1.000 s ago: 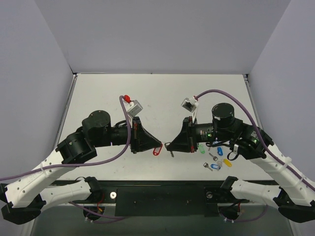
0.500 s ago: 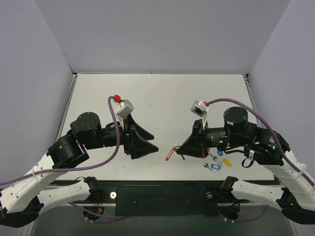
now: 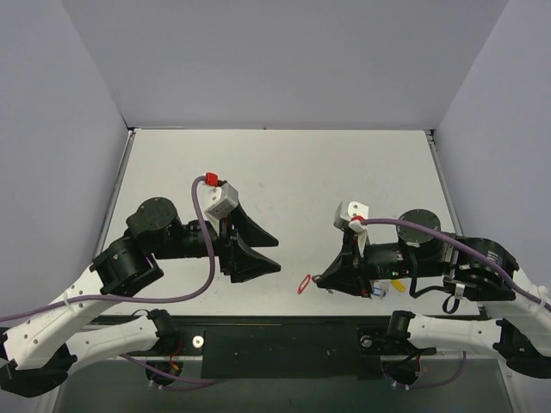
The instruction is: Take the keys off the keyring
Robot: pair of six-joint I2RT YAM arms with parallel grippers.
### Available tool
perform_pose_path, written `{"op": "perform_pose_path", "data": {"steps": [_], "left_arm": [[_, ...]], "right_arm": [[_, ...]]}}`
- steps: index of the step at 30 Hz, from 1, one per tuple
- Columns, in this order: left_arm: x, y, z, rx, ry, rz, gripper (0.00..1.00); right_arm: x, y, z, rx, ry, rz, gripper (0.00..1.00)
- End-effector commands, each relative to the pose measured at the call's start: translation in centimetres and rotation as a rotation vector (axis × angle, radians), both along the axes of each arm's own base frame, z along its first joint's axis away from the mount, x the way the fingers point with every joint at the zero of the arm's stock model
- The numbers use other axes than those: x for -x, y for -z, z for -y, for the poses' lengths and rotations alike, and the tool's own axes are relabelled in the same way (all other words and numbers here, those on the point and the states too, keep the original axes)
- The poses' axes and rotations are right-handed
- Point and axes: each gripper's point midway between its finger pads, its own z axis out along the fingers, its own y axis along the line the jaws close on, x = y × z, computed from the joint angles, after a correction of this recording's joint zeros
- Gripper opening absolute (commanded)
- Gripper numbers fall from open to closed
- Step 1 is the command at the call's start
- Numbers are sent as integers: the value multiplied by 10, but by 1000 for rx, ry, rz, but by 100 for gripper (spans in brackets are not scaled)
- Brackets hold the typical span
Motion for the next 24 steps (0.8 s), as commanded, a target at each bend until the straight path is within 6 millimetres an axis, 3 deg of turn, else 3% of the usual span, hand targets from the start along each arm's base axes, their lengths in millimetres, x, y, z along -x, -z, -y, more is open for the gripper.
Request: {"op": "perform_pose_path", "data": {"steps": [1, 4, 8, 24], "left_arm": [[22, -28, -3, 102, 131, 189, 70], [27, -28, -4, 120, 161, 232, 65], [29, -29, -3, 146, 175, 267, 65], [18, -12, 20, 69, 222, 303, 57]], "right_arm": [[-7, -9, -1, -36, 3, 108, 0], [-7, -9, -1, -34, -10, 142, 0], [-11, -8, -2, -31, -10, 171, 0], [-19, -3, -12, -11, -39, 232, 0]]}}
